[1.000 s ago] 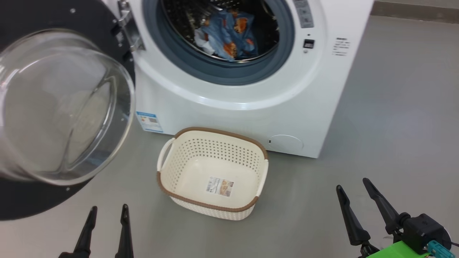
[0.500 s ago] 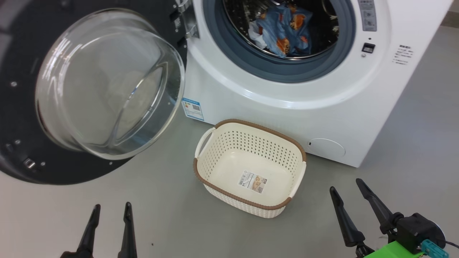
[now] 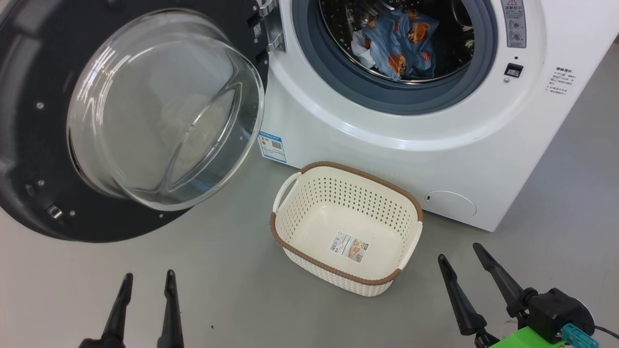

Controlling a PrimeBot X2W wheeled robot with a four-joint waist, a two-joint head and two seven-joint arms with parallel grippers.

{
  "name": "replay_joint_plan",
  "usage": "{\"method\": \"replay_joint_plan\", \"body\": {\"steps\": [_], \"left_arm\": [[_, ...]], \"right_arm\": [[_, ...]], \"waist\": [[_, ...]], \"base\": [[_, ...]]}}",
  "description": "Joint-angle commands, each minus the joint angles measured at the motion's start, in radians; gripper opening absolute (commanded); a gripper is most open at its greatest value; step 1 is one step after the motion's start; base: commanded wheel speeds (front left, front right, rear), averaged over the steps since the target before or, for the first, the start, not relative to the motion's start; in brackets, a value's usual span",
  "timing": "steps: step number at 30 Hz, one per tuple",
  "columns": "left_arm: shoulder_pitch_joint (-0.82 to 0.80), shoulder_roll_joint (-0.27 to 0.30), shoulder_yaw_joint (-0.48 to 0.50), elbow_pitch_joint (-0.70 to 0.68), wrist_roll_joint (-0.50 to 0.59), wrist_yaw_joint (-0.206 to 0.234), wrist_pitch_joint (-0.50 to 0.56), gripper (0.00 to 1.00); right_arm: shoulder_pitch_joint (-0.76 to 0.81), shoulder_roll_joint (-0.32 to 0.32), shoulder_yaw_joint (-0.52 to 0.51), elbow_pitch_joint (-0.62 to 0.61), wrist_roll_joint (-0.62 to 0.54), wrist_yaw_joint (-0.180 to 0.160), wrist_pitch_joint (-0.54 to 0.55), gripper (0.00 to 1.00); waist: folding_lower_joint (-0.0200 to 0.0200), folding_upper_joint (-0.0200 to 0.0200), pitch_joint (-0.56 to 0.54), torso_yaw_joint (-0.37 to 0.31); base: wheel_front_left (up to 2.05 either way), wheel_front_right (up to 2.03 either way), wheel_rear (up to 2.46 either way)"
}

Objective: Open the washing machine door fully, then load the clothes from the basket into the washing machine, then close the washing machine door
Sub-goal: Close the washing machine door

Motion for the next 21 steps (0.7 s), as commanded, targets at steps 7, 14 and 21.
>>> {"method": "replay_joint_plan", "body": {"steps": [7, 14, 21], "left_arm": [[-0.025, -0.01, 0.047, -0.013, 0.018, -0.024, -0.009, 0.0], [-0.024, -0.017, 0.057, -0.01, 0.02, -0.043, -0.009, 0.0], [-0.027, -0.035, 0.072, -0.039, -0.011, -0.096, -0.009, 0.0]], "right_arm": [[-0.039, -0.014, 0.025, -0.021, 0.003, 0.009, -0.001, 1.0], [-0.036, -0.012, 0.027, -0.017, 0.004, 0.009, -0.003, 1.0], [-0.035, -0.012, 0.028, -0.017, 0.002, 0.009, -0.004, 1.0]], "waist": [[0.0, -0.0001, -0.001, -0.001], [0.0, -0.0001, -0.008, -0.003], [0.0, -0.0001, -0.009, -0.003]], "base": [[0.0, 0.0, 0.0], [0.0, 0.0, 0.0], [0.0, 0.0, 0.0]]}}
